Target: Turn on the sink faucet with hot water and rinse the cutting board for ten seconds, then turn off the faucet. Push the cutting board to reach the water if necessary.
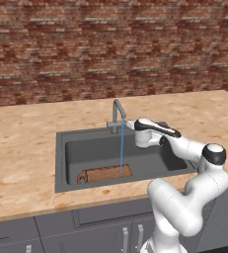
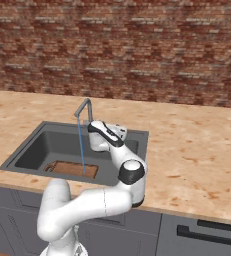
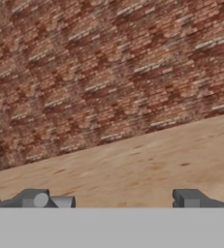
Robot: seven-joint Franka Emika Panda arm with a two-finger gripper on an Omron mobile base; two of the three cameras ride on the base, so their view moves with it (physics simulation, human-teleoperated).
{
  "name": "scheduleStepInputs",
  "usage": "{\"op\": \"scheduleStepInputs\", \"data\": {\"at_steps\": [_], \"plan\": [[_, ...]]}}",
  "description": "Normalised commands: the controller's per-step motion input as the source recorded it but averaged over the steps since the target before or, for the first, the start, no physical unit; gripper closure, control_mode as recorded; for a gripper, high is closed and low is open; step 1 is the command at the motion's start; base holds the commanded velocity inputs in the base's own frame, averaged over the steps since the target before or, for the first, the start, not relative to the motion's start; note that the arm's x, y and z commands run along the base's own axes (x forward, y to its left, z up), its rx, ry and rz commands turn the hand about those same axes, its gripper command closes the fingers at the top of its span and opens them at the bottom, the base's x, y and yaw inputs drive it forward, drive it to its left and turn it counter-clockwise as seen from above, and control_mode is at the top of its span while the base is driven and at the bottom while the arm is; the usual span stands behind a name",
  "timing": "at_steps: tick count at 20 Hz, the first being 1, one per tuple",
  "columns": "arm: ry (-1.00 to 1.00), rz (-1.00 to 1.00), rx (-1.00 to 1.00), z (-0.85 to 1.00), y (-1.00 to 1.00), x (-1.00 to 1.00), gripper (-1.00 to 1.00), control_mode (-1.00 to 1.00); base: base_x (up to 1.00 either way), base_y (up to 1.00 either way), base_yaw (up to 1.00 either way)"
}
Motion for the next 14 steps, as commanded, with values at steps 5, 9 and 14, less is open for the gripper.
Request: {"op": "scheduleStepInputs", "data": {"at_steps": [5,9,14], "plan": [[0.04,0.0,0.01,0.15,-0.21,0.0,-1.0,-1.0,0.0,0.0,0.0],[0.05,0.0,0.0,0.43,-0.01,-0.13,-1.0,-1.0,0.0,0.0,0.0],[0.05,0.0,0.0,0.58,0.0,-0.17,-1.0,-1.0,0.0,0.0,0.0]]}}
